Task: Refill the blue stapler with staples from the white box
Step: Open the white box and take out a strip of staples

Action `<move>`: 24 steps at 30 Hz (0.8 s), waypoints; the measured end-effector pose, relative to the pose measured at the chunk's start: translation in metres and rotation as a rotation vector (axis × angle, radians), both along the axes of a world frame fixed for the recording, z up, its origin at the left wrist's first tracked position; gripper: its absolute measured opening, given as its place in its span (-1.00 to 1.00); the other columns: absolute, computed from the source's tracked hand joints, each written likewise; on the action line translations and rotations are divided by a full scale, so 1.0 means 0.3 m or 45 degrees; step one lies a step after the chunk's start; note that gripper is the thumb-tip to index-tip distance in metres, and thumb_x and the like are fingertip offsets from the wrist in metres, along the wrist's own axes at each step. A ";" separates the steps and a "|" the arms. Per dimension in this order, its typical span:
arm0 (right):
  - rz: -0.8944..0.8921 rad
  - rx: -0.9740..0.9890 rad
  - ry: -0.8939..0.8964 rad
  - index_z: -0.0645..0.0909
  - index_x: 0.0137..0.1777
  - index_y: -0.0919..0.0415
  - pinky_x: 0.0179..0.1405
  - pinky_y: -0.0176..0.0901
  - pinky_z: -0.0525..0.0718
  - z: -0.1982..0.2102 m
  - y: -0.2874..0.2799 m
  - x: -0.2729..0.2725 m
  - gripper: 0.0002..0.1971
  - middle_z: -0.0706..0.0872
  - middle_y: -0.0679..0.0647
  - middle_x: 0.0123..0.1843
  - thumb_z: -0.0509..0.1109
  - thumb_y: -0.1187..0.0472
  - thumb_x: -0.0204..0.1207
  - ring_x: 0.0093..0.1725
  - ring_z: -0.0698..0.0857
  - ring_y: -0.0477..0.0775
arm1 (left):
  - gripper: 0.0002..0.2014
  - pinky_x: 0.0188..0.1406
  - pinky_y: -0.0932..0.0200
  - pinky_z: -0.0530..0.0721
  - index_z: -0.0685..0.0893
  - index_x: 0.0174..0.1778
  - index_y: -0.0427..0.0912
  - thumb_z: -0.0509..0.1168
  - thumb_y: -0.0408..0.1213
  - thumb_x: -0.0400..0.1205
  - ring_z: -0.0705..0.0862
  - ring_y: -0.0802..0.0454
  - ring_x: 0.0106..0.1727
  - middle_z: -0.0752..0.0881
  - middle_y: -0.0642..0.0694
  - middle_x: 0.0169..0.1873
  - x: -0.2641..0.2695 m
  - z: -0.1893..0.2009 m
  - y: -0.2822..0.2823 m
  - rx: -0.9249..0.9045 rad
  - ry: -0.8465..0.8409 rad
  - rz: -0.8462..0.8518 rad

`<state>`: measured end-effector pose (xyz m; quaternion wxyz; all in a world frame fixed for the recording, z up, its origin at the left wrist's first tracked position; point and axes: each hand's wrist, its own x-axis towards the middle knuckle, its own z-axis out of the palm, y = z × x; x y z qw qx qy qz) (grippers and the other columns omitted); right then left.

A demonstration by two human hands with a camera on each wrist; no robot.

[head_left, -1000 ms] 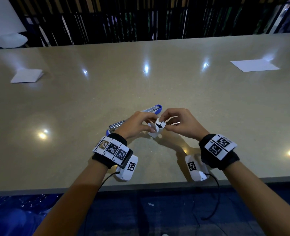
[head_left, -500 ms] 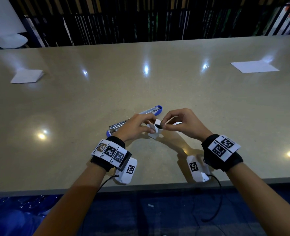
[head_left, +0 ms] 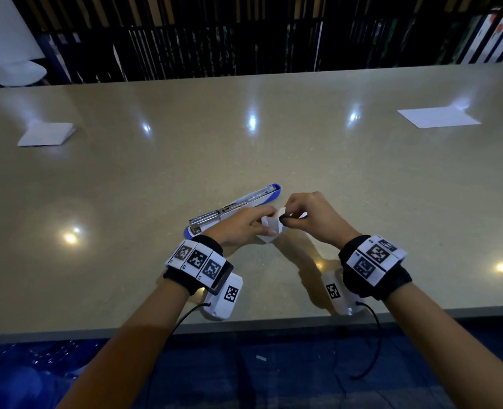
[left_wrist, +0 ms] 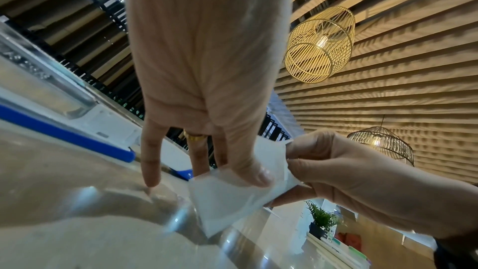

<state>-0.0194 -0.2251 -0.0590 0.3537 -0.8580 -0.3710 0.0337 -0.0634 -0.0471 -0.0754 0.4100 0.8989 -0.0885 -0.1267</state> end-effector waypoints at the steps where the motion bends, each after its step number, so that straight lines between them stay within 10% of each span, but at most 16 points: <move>1: -0.004 -0.024 -0.009 0.82 -0.18 0.38 -0.31 -0.53 0.46 -0.001 0.000 -0.001 -0.89 0.58 -0.14 -0.37 0.45 0.42 0.41 -0.37 0.56 -0.20 | -0.65 0.05 0.20 0.53 0.54 0.37 -0.17 0.23 -0.20 0.67 0.58 -0.09 0.27 0.64 -0.20 0.25 0.002 0.001 0.000 0.012 0.023 -0.003; 5: -0.092 0.114 0.239 0.77 -0.31 0.30 -0.25 -0.23 0.61 -0.016 -0.024 0.004 -0.77 0.52 -0.08 -0.42 0.34 0.52 0.44 -0.41 0.56 -0.14 | -0.64 0.21 0.06 0.58 0.55 0.38 -0.09 0.22 -0.11 0.67 0.63 -0.06 0.21 0.67 -0.08 0.20 0.005 0.023 0.027 -0.057 0.039 0.004; 9: -0.116 0.572 0.872 0.66 -0.24 0.35 -0.06 -0.17 0.80 -0.020 -0.034 -0.010 -0.77 0.60 0.15 -0.28 0.23 0.49 0.58 -0.36 0.73 -0.01 | -0.69 -0.41 0.30 0.58 0.62 0.25 -0.14 0.27 -0.09 0.65 0.67 0.03 -0.32 0.71 0.01 -0.04 0.008 0.113 0.023 -0.187 -0.167 0.144; 12: -0.092 0.693 1.082 0.61 -0.21 0.38 0.02 -0.10 0.78 -0.006 -0.021 -0.022 -0.78 0.57 0.21 -0.21 0.20 0.44 0.62 -0.31 0.76 -0.03 | -0.71 -0.50 0.31 0.51 0.74 0.05 -0.18 0.30 -0.04 0.62 0.58 0.06 -0.50 0.72 -0.06 -0.26 0.027 0.173 0.015 -0.144 -0.274 0.174; 24: -0.143 0.969 1.474 0.60 0.13 0.26 -0.17 -0.08 0.84 0.007 0.013 -0.027 -0.75 0.65 0.17 -0.12 0.13 0.47 0.64 -0.34 0.81 -0.06 | -0.50 -0.67 0.51 0.36 0.79 -0.03 -0.36 0.20 0.06 0.65 0.42 0.09 -0.55 0.59 -0.07 -0.45 0.053 0.227 -0.015 -0.093 -0.295 0.340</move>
